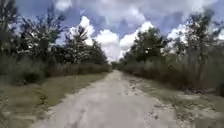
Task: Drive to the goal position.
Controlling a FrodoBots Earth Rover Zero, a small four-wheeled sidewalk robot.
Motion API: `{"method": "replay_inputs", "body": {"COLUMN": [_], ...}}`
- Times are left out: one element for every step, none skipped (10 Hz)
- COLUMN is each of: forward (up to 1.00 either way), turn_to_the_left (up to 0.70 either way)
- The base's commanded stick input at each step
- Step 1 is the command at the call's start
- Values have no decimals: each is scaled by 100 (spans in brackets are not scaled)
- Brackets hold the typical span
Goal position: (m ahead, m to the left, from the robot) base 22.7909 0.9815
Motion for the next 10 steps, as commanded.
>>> {"method": "replay_inputs", "body": {"forward": [100, 100, 100, 100, 100, 100, 100, 100, 100, 100], "turn_to_the_left": [0, 0, 0, 0, 0, 0, -11, -27, -12, 0]}}
